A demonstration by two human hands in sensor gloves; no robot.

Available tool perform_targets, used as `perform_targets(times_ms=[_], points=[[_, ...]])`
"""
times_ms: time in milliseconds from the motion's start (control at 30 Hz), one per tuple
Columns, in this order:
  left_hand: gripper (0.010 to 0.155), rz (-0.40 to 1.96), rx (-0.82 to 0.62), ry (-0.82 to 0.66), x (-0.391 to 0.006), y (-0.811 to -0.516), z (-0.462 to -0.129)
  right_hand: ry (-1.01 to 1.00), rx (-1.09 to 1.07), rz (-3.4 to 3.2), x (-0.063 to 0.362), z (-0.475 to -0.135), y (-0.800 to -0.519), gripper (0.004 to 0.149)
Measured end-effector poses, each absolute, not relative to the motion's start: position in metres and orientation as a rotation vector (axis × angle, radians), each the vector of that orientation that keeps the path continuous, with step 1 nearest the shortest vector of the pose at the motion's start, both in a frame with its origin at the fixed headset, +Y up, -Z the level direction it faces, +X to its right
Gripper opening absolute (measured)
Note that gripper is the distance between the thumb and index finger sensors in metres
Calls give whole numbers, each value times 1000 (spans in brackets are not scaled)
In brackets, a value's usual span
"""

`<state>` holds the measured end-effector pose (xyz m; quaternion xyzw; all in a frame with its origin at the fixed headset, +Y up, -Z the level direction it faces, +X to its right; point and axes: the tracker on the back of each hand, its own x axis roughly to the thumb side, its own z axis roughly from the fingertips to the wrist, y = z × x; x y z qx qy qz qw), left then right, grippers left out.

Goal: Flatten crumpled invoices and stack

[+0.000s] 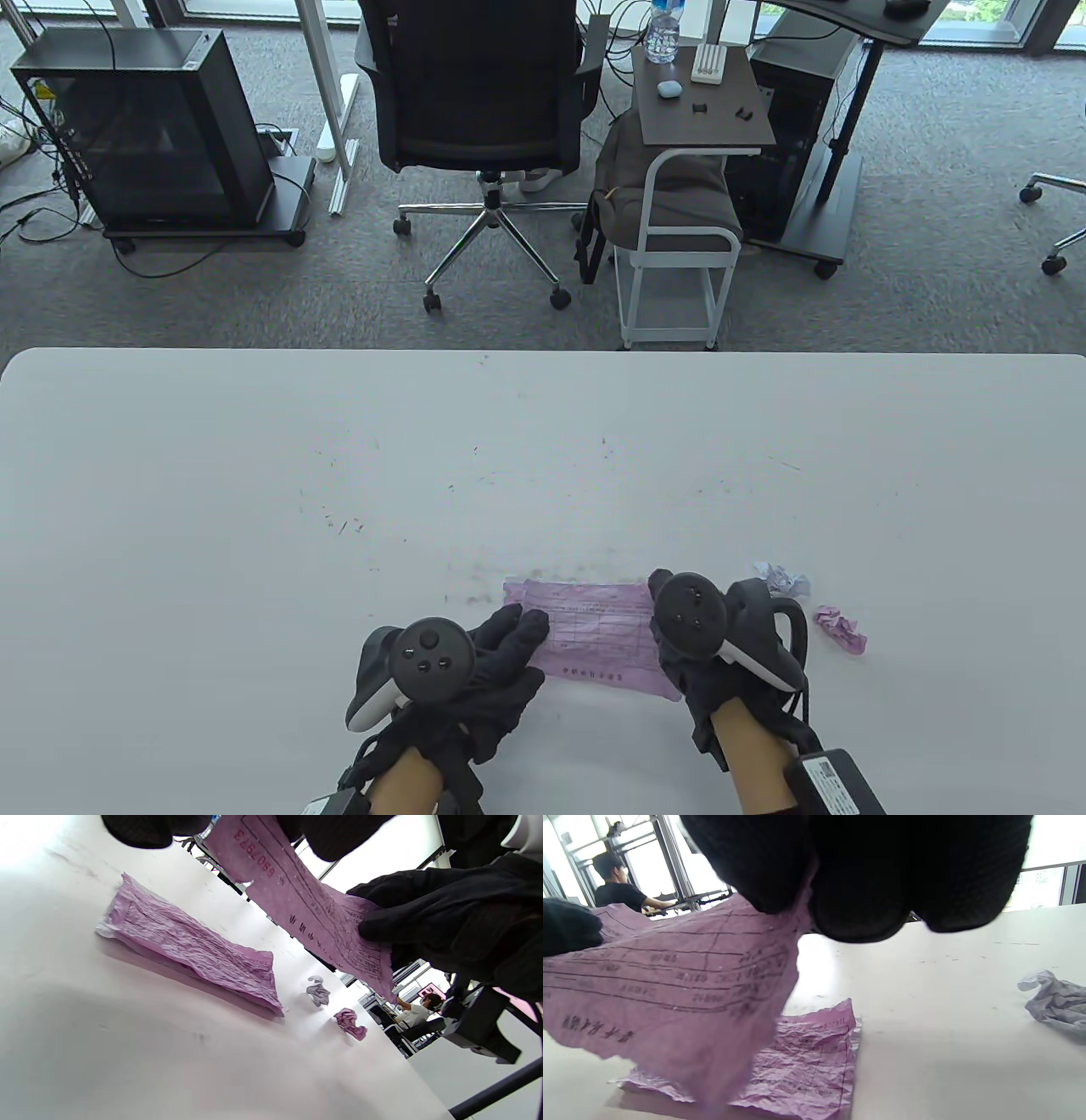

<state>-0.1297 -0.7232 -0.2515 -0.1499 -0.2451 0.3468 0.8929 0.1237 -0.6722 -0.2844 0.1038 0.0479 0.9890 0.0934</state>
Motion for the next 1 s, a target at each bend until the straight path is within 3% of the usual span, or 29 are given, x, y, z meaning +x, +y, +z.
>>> perform_targets(times_ms=[333, 700, 1000], points=[[61, 565, -419, -459, -125, -749, -288, 460, 242, 3000, 104, -340, -725, 54], [59, 336, -434, -431, -115, -778, -299, 486, 318, 3144, 84, -358, -766, 59], [61, 69, -440, -384, -113, -784, -298, 440, 331, 3267, 77, -355, -767, 64]])
